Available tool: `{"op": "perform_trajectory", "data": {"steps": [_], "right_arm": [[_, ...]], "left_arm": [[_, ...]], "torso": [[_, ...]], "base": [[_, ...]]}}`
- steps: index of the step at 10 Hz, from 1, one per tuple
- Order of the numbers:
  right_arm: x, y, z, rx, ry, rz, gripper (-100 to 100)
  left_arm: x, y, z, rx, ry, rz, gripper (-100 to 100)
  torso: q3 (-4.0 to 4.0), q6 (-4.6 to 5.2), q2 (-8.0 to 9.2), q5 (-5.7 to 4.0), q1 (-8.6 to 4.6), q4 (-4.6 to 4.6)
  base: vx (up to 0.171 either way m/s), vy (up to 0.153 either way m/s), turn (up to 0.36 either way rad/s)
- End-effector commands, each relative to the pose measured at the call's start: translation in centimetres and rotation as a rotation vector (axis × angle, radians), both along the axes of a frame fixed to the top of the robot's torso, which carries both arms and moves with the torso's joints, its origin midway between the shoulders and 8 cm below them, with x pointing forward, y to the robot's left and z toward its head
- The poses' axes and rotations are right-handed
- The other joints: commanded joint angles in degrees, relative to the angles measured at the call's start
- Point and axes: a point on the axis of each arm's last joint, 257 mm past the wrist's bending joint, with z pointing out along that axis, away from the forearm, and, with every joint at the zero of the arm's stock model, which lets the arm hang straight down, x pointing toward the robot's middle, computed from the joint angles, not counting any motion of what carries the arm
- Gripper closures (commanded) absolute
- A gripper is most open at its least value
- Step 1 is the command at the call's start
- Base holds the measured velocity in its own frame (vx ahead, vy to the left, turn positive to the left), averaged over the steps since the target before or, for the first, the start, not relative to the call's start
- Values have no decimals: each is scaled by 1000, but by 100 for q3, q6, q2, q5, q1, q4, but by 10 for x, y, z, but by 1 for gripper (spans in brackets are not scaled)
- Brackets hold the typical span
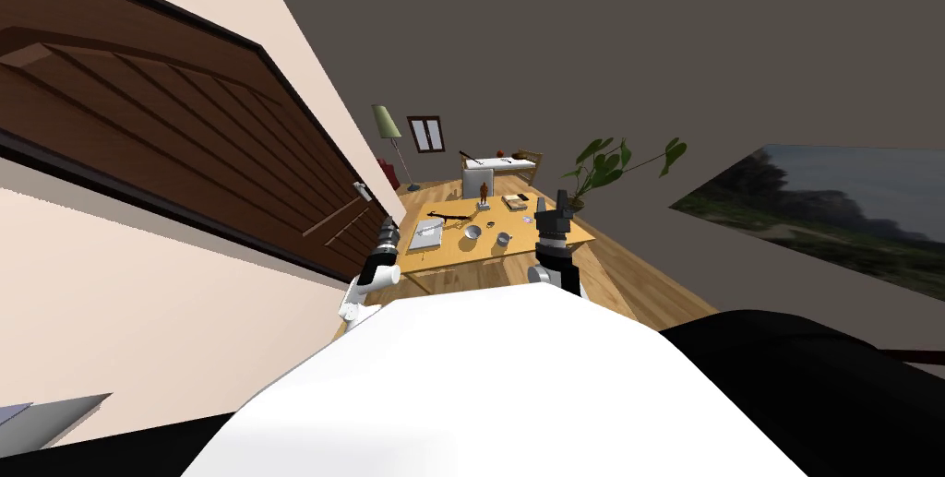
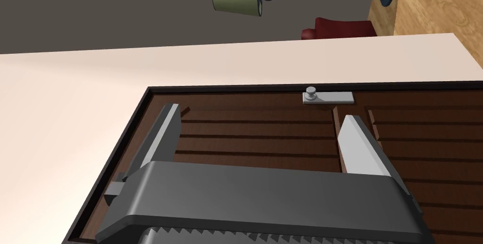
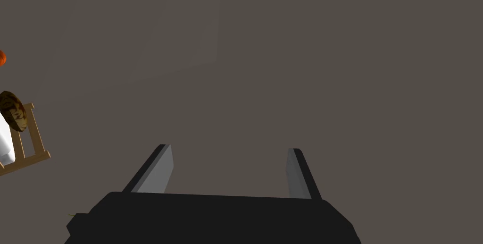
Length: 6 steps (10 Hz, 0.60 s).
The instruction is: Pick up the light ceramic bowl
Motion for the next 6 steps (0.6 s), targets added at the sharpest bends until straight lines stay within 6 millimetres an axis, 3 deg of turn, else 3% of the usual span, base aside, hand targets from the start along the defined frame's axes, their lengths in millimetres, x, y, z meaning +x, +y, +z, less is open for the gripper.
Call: {"op": "perform_trajectory", "data": {"steps": [1, 6], "right_arm": [[0, 0, 0, 0, 0, 0, 0], [0, 0, 0, 0, 0, 0, 0]], "left_arm": [[8, 11, -14, -16, 50, 19, -100], [27, 31, -52, -62, 178, 62, -100]], "torso": [[0, 0, 0, 0, 0, 0], [-1, 0, -1, -2, -9, 0]], "base": [[-9, -4, -74], [-9, -17, -76]]}}
